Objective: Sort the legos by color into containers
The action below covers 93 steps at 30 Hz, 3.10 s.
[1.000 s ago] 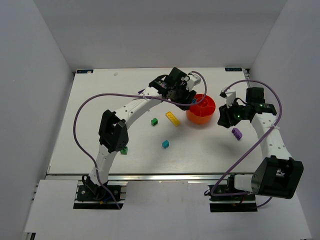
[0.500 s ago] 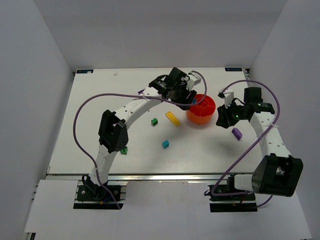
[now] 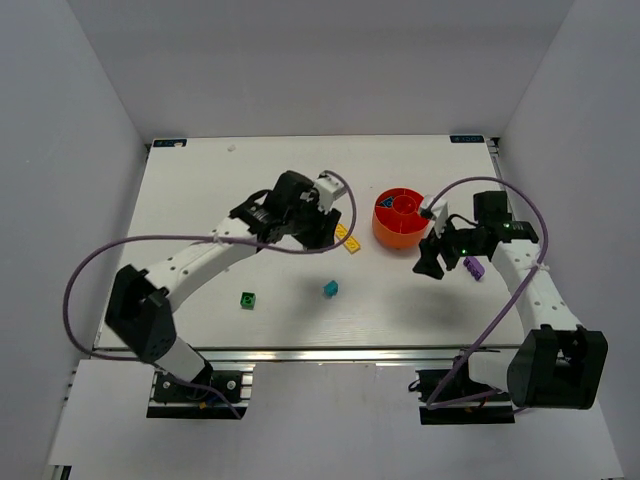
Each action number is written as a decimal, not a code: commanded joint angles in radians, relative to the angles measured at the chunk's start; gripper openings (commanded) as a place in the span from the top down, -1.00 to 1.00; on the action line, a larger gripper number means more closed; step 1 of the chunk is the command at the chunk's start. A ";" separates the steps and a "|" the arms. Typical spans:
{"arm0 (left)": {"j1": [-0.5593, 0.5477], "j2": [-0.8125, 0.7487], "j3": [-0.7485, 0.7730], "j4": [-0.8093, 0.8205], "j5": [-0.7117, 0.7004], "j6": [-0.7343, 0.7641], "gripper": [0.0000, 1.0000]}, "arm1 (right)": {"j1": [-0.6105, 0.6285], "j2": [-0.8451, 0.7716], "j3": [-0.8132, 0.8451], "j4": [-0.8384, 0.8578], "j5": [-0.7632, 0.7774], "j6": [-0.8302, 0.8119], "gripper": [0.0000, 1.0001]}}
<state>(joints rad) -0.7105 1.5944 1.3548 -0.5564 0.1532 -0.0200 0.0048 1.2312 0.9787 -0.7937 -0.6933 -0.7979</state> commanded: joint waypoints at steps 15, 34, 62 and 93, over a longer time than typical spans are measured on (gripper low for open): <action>-0.053 -0.024 -0.286 0.223 0.066 -0.032 -0.57 | 0.054 0.033 -0.031 0.330 -0.061 0.284 -0.22; -0.159 0.144 -0.249 0.213 -0.090 -0.097 -0.31 | -0.091 -0.029 -0.083 0.389 -0.133 0.336 -0.22; -0.049 0.441 0.598 0.070 -0.035 -0.031 0.74 | -0.129 -0.102 -0.135 0.501 0.018 0.473 1.00; -0.020 0.714 0.813 0.202 0.117 -0.074 0.15 | -0.126 -0.099 -0.137 0.491 -0.025 0.462 0.93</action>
<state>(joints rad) -0.7322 2.3104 2.1296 -0.3721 0.2390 -0.0845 -0.1181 1.1378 0.8394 -0.3290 -0.6956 -0.3294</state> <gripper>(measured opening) 0.418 0.033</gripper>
